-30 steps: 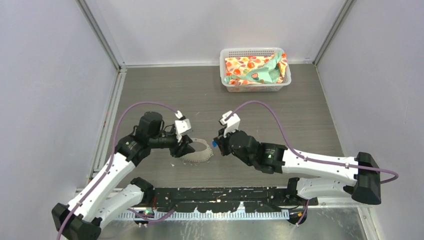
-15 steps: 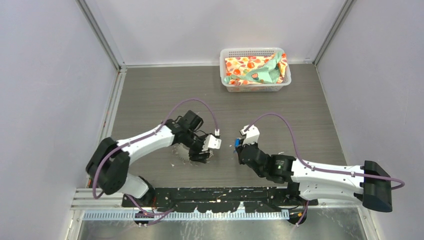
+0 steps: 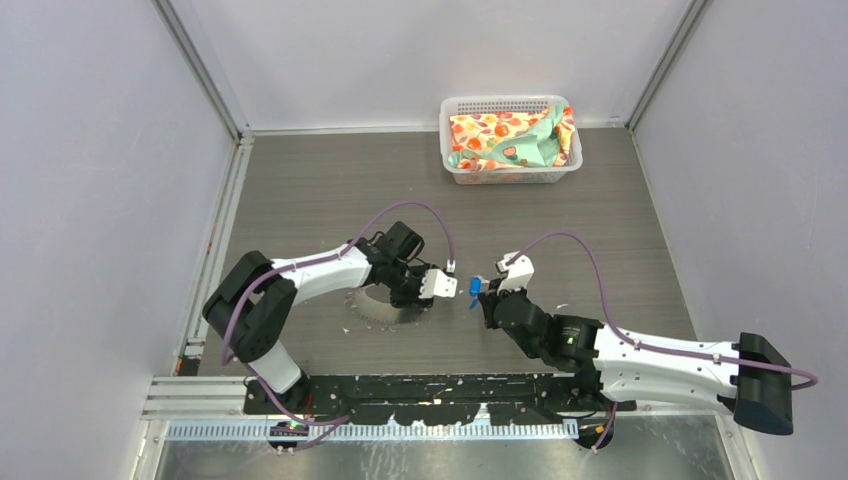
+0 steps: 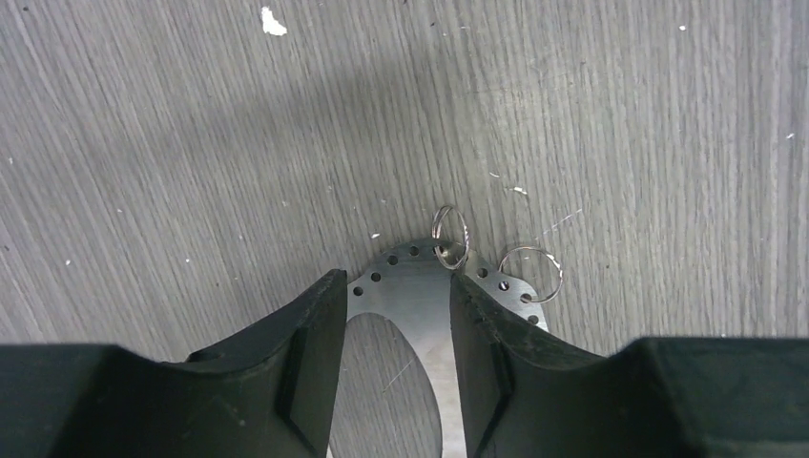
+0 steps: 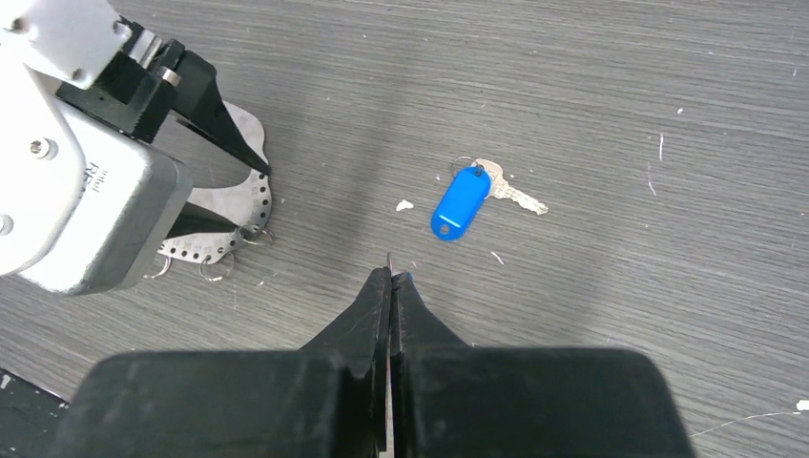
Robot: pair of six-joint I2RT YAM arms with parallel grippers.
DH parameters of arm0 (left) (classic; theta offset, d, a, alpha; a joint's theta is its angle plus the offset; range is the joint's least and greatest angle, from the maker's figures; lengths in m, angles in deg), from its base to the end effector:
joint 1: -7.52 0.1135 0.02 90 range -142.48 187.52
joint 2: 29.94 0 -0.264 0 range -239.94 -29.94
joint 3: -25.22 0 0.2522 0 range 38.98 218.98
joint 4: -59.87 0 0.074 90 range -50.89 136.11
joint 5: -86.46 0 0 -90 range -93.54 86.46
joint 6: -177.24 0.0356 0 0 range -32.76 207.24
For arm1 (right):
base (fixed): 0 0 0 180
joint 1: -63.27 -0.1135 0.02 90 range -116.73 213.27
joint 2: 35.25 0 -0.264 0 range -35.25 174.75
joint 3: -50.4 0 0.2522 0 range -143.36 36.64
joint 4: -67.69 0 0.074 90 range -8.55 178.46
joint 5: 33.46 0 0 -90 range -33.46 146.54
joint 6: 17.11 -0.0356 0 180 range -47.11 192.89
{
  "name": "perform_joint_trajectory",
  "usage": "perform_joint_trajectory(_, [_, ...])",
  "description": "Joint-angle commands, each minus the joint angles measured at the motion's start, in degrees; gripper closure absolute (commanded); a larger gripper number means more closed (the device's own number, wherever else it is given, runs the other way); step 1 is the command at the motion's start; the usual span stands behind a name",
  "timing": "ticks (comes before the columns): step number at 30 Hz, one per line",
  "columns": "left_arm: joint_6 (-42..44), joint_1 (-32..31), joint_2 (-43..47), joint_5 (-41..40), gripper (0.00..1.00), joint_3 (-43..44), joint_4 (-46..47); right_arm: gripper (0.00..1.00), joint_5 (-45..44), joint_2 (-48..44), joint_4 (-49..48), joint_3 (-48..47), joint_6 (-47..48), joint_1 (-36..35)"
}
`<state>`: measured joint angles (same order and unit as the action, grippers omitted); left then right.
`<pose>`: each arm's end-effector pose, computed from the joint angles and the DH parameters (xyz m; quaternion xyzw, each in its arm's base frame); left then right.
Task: Put the keys on the keyring
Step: Pick up the keyring from the center of the board.
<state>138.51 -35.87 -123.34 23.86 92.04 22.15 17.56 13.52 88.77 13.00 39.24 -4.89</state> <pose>0.2118 -0.2228 0.1690 0.7322 0.6033 -0.2155 0.2314 0.0874 0.1579 0.2078 -0.0917 0.8367 0.1678 0.5131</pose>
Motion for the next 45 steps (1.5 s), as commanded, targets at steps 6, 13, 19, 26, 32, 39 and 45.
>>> perform_joint_trajectory(6, [0.6,-0.2,1.5,4.0,0.6,0.9,-0.3,0.99,0.5,-0.2,-4.2,0.9,-1.8,2.4])
perform_joint_trajectory(13, [6.1,-0.3,2.8,5.2,0.59,-0.3,-3.4,0.99,2.3,0.9,-4.9,0.6,-1.7,3.4])
perform_joint_trajectory(19, [6.4,-1.3,1.3,3.3,0.59,0.6,-3.9,0.99,3.3,0.5,-5.2,0.8,-1.9,4.1])
perform_joint_trajectory(26, [4.0,-2.7,0.3,1.7,0.63,1.2,-2.5,0.99,3.4,-0.5,-5.0,1.7,-2.5,4.5])
perform_joint_trajectory(32, [2.0,-4.1,-0.6,-2.5,0.71,1.0,-0.8,0.99,4.2,-1.1,-5.0,1.8,-2.3,5.4])
perform_joint_trajectory(39, [-1.9,-5.2,-2.2,-5.4,0.75,2.2,0.6,0.99,4.4,-3.0,-4.6,2.7,-3.0,5.5])
perform_joint_trajectory(45, [-3.1,-5.9,-2.3,-5.0,0.74,2.6,-0.8,0.99,4.3,-4.5,-3.9,3.2,-3.1,5.6])
